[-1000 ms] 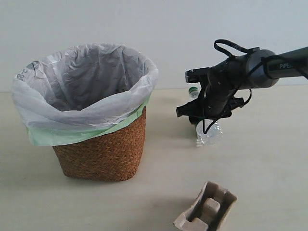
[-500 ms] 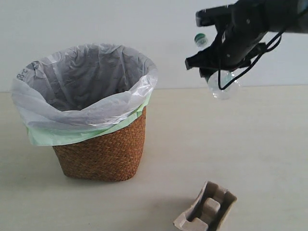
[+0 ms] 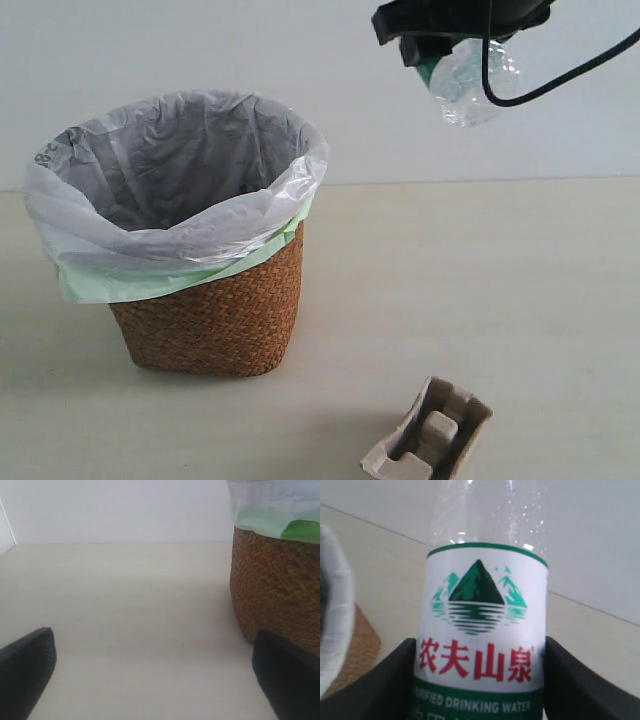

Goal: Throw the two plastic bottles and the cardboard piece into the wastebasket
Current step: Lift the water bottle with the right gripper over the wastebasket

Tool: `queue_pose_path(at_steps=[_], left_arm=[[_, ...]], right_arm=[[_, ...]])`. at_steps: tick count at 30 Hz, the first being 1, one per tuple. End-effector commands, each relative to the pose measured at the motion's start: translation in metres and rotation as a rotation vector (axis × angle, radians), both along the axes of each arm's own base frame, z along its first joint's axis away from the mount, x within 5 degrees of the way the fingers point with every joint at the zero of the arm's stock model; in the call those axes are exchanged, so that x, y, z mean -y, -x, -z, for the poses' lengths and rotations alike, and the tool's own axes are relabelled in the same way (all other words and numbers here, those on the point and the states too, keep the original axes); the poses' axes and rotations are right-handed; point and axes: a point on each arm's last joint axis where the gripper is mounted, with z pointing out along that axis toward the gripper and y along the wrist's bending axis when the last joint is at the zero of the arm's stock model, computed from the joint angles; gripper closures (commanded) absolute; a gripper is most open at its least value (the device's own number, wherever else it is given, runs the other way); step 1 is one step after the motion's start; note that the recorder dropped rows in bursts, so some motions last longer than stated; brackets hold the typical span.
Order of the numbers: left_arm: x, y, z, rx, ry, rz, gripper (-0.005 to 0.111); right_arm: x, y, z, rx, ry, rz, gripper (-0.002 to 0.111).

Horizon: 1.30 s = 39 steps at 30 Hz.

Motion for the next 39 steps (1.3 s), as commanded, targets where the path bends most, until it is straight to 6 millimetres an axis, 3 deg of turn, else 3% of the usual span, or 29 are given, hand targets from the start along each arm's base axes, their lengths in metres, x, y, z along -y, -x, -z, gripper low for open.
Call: queue_pose_path(at_steps=[1, 4, 5, 9, 12, 16, 18, 20, 26, 31, 34, 39], left_arm=[[0.0, 0.0, -0.002, 0.015, 0.01, 0.005, -0.001], [0.0, 0.0, -0.002, 0.015, 0.01, 0.005, -0.001], [0.0, 0.0, -0.002, 0.015, 0.01, 0.005, -0.001], [0.0, 0.0, -0.002, 0.015, 0.01, 0.005, -0.001], [0.0, 0.0, -0.002, 0.015, 0.01, 0.005, -0.001], [0.0, 0.0, -0.002, 0.015, 0.01, 0.005, -0.001], [0.0, 0.0, -0.002, 0.015, 0.01, 0.005, -0.001], [0.0, 0.0, -0.002, 0.015, 0.01, 0.005, -0.001], [0.0, 0.0, -0.002, 0.015, 0.01, 0.005, -0.001], [0.0, 0.0, -0.002, 0.015, 0.01, 0.005, -0.001], [0.0, 0.0, -0.002, 0.015, 0.01, 0.005, -0.001], [0.0, 0.0, -0.002, 0.015, 0.01, 0.005, -0.001]], right_arm=[[-0.036, 0.038, -0.024, 0.046, -0.113, -0.178, 0.108], [-0.061, 0.057, -0.03, 0.097, -0.119, -0.352, 0.108], [-0.078, 0.072, -0.03, 0.198, 0.062, -0.579, 0.108], [-0.091, 0.094, -0.021, 0.31, 0.483, -0.936, 0.108], [-0.075, 0.085, -0.019, 0.31, 0.712, -0.879, 0.108], [-0.033, 0.069, -0.023, 0.179, 1.196, -0.613, 0.108], [-0.014, 0.064, -0.037, 0.163, 1.442, -0.449, 0.108], [-0.012, 0.063, -0.041, 0.18, 1.493, -0.424, 0.108], [-0.017, 0.067, -0.032, 0.138, 1.385, -0.504, 0.108], [-0.051, 0.077, -0.017, 0.223, 1.073, -0.828, 0.108], [-0.072, 0.083, -0.024, 0.407, 0.907, -0.964, 0.108], [-0.09, 0.09, -0.052, 0.666, 0.551, -0.9, 0.108]])
